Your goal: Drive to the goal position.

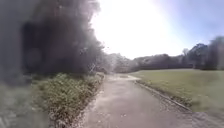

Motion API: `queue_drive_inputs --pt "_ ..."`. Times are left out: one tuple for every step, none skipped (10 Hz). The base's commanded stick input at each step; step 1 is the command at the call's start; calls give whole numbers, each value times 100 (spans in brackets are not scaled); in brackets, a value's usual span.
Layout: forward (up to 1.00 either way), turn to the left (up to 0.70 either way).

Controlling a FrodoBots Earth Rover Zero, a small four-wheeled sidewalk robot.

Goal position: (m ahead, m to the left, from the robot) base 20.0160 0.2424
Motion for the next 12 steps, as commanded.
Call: queue_drive_inputs --pt "50 0" --pt "50 0" --pt "50 0" --pt "50 0" --pt "50 0" --pt "50 0" --pt "50 0" --pt "50 0" --pt "50 0" --pt "50 0" --pt "50 0" --pt "50 0"
